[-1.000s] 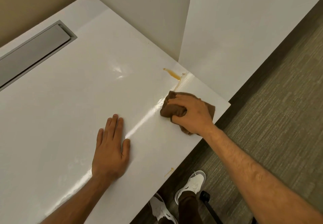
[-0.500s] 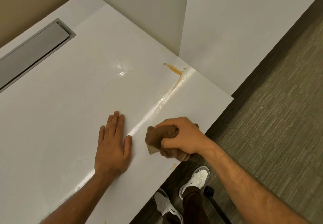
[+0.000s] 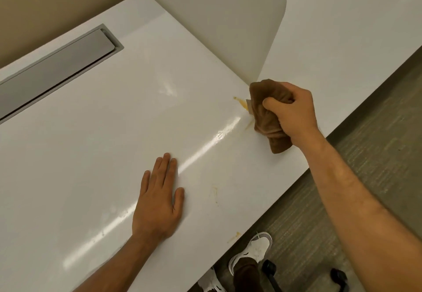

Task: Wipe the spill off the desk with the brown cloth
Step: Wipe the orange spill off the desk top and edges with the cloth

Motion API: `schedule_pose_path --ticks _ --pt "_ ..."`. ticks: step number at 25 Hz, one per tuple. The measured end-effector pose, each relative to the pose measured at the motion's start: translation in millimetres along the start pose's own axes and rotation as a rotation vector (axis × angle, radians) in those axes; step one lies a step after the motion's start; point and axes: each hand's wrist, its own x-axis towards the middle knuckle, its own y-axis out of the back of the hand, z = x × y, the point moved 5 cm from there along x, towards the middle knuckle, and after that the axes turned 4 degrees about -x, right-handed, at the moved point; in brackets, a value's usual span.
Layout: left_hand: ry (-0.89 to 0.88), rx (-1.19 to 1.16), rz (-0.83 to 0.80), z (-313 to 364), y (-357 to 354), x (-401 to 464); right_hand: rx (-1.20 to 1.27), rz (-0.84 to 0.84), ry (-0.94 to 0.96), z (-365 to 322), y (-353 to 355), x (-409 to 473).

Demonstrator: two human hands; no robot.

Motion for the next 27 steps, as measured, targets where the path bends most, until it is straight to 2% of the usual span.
schedule_pose_path --ticks 3,5,8,13,18,27 --pt "-0.001 0.001 -0.005 -0.6 -1.0 0.5 -0.129 0.045 0.047 5.9 -15.1 26.3" --pt "0.001 0.0 -0.008 -2.5 -1.6 1.1 -0.253 -0.015 0.056 15.9 -34.8 37.1" --pt "0.001 0.004 -0.008 -3.0 -3.0 1.0 -0.492 -0.097 0.166 26.8 -58.2 45.2" --pt "0.003 0.018 -0.005 -4.0 -3.9 0.9 -0.549 -0.161 0.239 32.2 -62.7 45.2" --pt "0.011 0.026 0.003 -3.8 -4.2 0.1 -0.458 -0.431 0.319 29.4 -83.0 8.3" --pt "0.016 0.025 0.003 -9.0 -7.3 -1.2 -0.411 -0.878 0.454 28.1 -122.5 -146.8"
